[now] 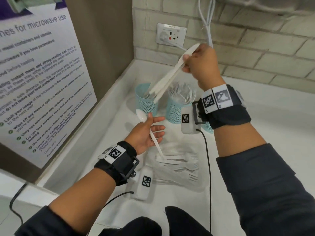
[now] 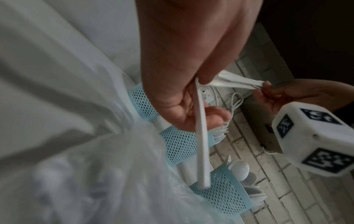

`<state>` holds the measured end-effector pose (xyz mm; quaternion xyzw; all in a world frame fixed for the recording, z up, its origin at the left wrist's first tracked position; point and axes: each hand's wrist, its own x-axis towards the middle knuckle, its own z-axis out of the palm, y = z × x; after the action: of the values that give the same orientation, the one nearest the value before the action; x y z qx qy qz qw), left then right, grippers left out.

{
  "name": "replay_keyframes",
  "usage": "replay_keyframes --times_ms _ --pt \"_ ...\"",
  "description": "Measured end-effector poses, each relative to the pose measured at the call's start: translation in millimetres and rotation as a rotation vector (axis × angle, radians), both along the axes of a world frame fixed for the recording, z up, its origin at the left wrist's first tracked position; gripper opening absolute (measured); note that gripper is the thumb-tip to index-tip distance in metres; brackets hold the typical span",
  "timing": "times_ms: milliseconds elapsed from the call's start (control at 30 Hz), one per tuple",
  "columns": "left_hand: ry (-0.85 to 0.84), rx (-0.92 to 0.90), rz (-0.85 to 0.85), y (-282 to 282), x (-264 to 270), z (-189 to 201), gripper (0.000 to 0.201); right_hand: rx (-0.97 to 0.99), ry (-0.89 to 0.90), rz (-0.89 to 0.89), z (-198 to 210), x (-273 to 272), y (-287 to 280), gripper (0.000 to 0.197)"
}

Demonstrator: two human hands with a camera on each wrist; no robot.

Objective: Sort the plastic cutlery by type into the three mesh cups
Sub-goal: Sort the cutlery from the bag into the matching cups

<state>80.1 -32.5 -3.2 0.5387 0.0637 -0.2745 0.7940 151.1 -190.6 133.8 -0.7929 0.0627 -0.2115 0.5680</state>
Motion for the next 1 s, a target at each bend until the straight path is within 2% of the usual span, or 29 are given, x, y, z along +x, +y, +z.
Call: replay_keyframes --times_ms 100,233,300,400,500,567,633,833,1000 --pt "0.043 0.013 0.039 3.8 1.2 -2.6 0.042 -0.016 -0.229 -0.114 -2.6 17.2 11.0 0.017" --pt "0.074 0.035 0.042 5.1 4.4 -3.6 0.036 -0.138 -0.320 -0.106 -24.9 30.0 37.1 0.022" --pt "0.091 0.047 0.035 6.0 5.0 -3.8 0.031 -0.218 -0.287 -0.058 -41.4 33.0 47.0 0.031" --pt "0.113 0.060 0.040 6.7 4.8 -0.8 0.024 -0.386 -0.187 0.021 -62.1 37.4 55.5 0.030" --pt "0.107 0.067 0.033 8.5 6.1 -1.1 0.034 -0.575 -0.028 0.113 -72.4 40.1 58.2 0.024" --pt "0.109 0.063 0.025 9.9 7.6 -3.0 0.045 -0.741 0.104 0.170 -78.9 41.0 60.0 0.025" --pt "0.125 0.033 0.035 9.9 8.3 -4.5 0.048 -0.846 0.176 0.204 -84.9 39.9 61.4 0.028" --pt "0.055 0.057 0.085 4.2 6.1 -7.1 0.023 -0.849 0.203 0.216 -78.9 37.7 52.3 0.035" --pt "-0.004 0.104 0.106 -2.1 1.6 -3.6 0.014 -0.734 0.188 0.037 -57.4 15.2 31.6 0.031"
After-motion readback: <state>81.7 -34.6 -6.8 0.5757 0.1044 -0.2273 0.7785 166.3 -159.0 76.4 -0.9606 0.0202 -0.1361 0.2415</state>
